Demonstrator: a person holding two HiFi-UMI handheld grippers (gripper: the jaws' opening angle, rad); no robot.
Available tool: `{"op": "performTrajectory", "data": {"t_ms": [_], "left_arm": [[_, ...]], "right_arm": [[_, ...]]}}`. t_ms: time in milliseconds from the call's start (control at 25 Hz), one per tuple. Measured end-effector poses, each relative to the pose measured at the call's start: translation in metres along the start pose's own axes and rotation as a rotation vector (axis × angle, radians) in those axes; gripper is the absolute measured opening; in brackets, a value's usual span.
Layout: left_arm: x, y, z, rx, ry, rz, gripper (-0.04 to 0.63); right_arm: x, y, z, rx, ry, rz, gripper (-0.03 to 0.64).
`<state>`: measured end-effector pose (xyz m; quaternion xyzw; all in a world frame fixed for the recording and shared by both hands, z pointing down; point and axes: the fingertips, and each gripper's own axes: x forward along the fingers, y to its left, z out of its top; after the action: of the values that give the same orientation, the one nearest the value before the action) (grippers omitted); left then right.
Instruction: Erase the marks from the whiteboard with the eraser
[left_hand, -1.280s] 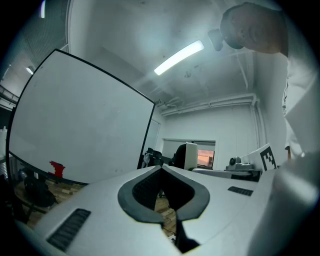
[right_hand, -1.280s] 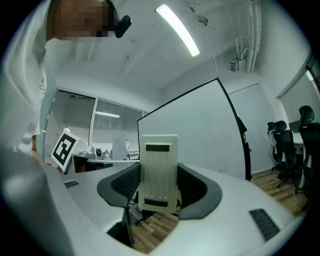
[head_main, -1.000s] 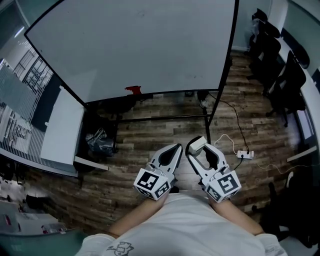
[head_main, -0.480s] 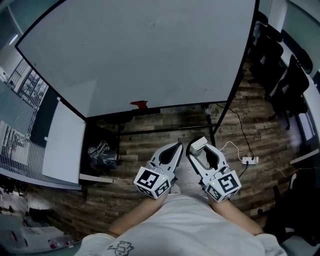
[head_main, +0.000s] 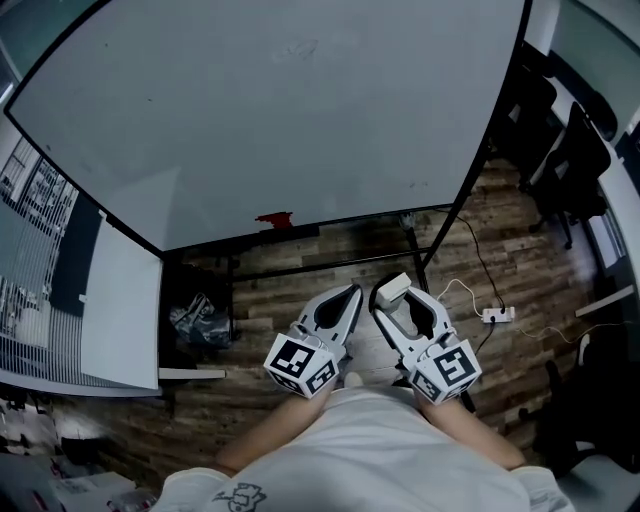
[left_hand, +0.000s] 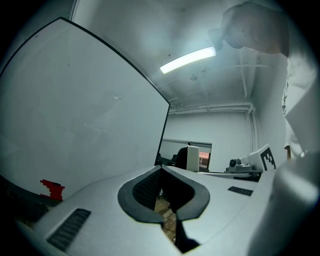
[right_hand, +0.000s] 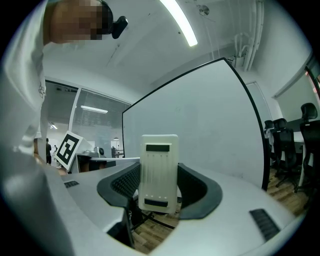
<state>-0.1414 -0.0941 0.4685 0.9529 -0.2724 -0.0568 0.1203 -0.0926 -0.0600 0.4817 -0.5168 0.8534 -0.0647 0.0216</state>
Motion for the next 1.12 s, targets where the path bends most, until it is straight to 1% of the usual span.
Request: {"op": "performTrajectory", "data": {"t_ms": [240,360,520,680,920,1120], "left_arm": [[0.010,0.005,-0.005,-0.011,0.021,-0.026,0.008],[0.017,0.008,0.000,-0.003,0.015,-0.028,0.008],[0.031,0.013,0.006,0.008,0.014,-0.024,0.008],[0.049,0.021,0.009,0.013,0.010,-0.009,0.008],[0.082,0.031,0.008,0.005,0.010,0.011,0.008],[0.120,0.030,0.009,-0.002,0.010,0.010,0.008]], "right_arm": [[0.010,-0.004,-0.004,0.002,0.013,0.006,0.233],[0.017,-0.011,0.002,-0.001,0.000,0.012,0.233],[0.027,-0.026,0.006,0.021,-0.002,0.020,0.233],[0.037,-0.042,0.011,0.009,-0.003,0.036,0.233],[0.047,-0.078,0.015,0.007,0.003,0.050,0.233],[0.053,-0.126,0.032,-0.035,-0.013,0.042,0.233]]}}
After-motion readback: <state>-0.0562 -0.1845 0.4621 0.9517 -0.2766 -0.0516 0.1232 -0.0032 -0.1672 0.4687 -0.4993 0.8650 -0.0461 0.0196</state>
